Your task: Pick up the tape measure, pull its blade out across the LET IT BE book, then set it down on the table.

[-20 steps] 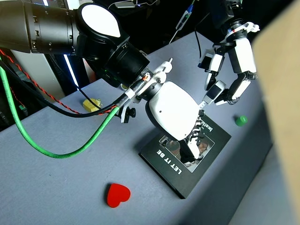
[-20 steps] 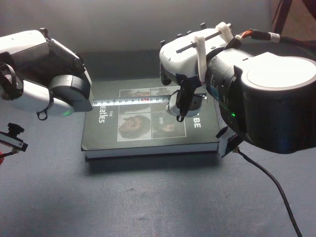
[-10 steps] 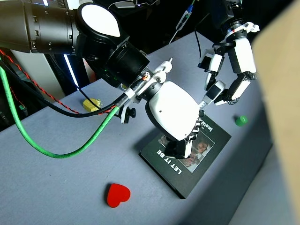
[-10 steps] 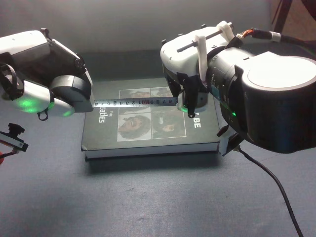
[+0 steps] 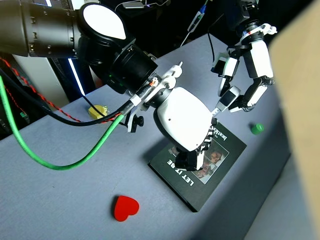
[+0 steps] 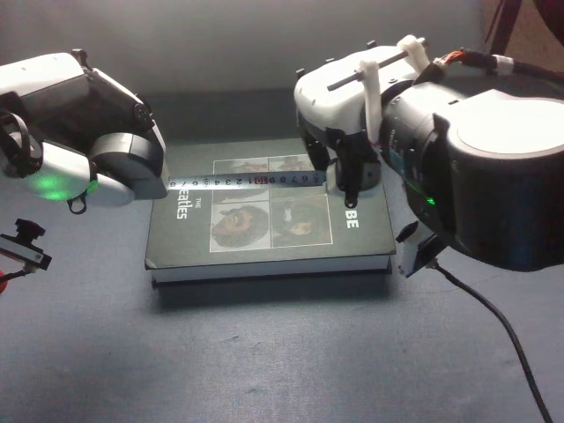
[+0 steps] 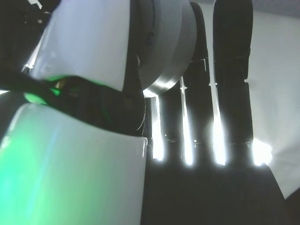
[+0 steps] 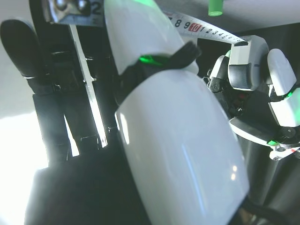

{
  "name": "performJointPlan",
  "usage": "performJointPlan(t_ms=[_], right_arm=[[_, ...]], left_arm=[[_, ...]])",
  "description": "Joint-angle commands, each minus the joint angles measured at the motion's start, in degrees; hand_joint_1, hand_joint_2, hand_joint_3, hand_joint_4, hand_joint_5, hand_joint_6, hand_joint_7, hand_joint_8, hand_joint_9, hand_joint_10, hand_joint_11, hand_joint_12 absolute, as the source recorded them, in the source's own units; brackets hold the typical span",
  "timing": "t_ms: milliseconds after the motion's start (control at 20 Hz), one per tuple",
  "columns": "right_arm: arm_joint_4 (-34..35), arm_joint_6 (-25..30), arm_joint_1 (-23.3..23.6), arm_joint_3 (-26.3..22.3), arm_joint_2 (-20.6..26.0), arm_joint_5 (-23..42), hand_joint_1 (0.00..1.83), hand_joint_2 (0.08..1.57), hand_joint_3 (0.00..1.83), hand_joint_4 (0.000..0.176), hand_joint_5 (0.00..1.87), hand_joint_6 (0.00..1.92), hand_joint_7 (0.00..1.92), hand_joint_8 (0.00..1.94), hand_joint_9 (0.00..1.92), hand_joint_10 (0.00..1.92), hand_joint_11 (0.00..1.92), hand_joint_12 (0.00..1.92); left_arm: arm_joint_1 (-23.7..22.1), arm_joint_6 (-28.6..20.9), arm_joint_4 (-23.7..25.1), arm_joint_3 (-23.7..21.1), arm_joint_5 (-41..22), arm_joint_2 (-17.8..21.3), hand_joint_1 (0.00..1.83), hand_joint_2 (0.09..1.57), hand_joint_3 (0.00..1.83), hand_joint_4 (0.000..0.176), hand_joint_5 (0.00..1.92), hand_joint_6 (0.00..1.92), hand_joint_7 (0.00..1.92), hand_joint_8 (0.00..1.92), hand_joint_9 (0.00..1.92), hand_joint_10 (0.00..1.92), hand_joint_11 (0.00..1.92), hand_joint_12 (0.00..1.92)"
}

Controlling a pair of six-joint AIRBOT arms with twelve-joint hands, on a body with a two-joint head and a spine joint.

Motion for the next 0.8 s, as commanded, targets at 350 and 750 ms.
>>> performJointPlan(t_ms=[350,750], right_arm=[[-1.13,-2.38,0.34,-0.45,2.95,0.01,1.23,1.12,0.0,0.0,0.85,1.11,1.1,0.87,1.23,0.14,0.83,1.19],[-1.22,-3.01,0.87,-0.68,4.93,0.74,1.23,1.11,0.0,0.0,0.88,1.07,1.11,0.86,1.23,0.18,0.82,1.19]], left_arm=[[-0.65,-0.42,-0.43,0.37,-7.04,-0.09,1.38,1.1,0.0,0.0,0.9,0.89,0.95,0.98,1.03,1.14,1.05,0.89],[-0.7,-0.57,-0.43,0.46,-7.2,-0.09,1.38,1.1,0.0,0.0,0.93,0.86,0.94,0.98,1.04,1.12,1.04,0.9]])
